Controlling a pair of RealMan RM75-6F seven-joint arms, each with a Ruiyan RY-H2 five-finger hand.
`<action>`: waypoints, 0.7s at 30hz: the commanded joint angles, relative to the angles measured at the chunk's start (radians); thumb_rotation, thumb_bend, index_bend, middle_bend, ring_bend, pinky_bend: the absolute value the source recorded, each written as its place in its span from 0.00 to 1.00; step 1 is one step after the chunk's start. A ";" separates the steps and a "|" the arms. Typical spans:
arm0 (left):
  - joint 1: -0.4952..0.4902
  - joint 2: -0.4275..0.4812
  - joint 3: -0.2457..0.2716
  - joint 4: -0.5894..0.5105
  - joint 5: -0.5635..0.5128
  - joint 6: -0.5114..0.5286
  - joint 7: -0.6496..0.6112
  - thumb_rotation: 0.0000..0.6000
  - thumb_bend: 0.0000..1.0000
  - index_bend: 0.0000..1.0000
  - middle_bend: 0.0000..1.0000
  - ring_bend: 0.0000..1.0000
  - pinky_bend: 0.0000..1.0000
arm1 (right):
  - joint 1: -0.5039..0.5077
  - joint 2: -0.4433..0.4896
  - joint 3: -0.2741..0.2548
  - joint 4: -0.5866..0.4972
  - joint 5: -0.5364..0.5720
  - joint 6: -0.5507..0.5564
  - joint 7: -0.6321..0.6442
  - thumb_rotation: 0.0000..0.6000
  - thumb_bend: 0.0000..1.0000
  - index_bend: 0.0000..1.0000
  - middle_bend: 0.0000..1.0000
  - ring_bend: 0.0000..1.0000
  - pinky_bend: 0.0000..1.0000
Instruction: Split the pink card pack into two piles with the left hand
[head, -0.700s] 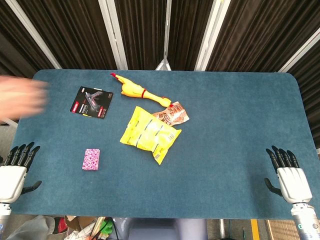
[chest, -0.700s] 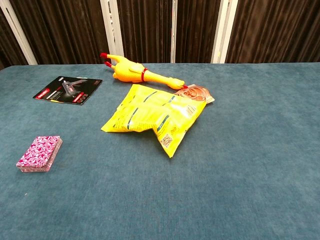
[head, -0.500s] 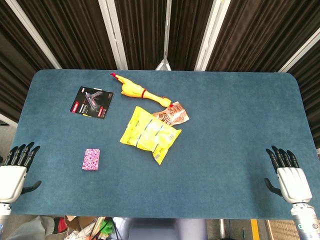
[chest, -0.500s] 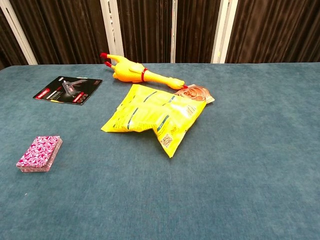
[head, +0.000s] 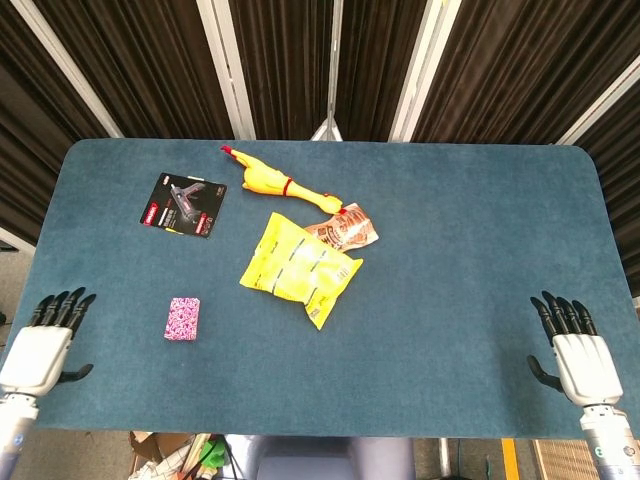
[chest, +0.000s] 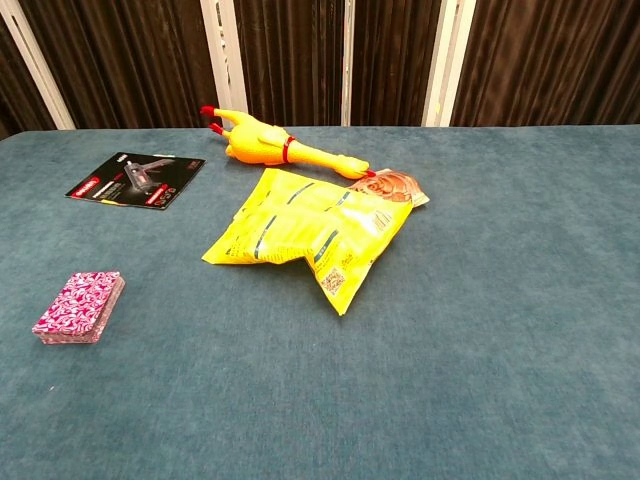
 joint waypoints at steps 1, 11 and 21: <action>-0.061 -0.001 -0.032 -0.049 -0.095 -0.090 0.084 1.00 0.16 0.00 0.00 0.00 0.00 | 0.001 0.001 0.001 0.001 0.002 -0.002 0.004 1.00 0.36 0.00 0.00 0.00 0.03; -0.207 -0.120 -0.097 -0.053 -0.387 -0.223 0.341 1.00 0.17 0.00 0.00 0.00 0.00 | 0.001 0.004 -0.001 -0.001 -0.001 -0.003 0.016 1.00 0.36 0.00 0.00 0.00 0.03; -0.333 -0.240 -0.122 -0.035 -0.628 -0.225 0.521 1.00 0.22 0.04 0.00 0.00 0.00 | 0.002 0.008 -0.002 -0.003 -0.005 -0.005 0.027 1.00 0.36 0.00 0.00 0.00 0.03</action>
